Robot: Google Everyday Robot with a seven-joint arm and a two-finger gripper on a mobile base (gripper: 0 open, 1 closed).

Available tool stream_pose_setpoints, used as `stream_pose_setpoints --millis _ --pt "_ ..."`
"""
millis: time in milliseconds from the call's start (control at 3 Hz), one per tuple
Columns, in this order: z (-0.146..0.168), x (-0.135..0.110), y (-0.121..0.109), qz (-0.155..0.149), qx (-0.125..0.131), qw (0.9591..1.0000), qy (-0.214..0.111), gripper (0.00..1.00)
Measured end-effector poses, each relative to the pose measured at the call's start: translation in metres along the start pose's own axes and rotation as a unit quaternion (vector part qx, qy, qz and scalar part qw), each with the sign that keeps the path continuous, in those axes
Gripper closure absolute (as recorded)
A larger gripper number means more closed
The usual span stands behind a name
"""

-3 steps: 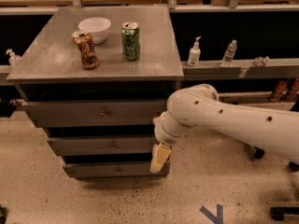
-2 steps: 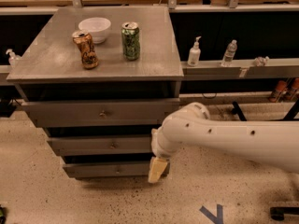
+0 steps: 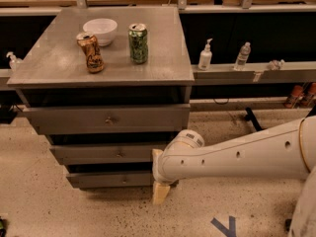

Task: Open middle drawer

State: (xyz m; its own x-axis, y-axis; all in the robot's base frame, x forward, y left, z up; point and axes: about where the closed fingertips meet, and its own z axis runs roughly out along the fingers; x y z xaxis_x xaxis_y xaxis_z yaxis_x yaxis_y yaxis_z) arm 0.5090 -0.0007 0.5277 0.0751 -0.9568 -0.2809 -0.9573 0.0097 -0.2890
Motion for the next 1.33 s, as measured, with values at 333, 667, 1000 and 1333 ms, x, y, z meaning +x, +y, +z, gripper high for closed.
stream_pose_setpoints --millis 333,667,1000,1333 --pt "0.011 0.021 -0.005 0.021 0.023 0.9994 -0.017 0.00" --pt "0.028 0.048 -0.035 0.048 0.077 0.9935 -0.068 0.00" --pt "0.041 0.050 -0.068 0.031 0.136 0.9798 -0.144 0.00" --pt "0.062 0.036 -0.077 0.003 0.163 0.9665 -0.198 0.00"
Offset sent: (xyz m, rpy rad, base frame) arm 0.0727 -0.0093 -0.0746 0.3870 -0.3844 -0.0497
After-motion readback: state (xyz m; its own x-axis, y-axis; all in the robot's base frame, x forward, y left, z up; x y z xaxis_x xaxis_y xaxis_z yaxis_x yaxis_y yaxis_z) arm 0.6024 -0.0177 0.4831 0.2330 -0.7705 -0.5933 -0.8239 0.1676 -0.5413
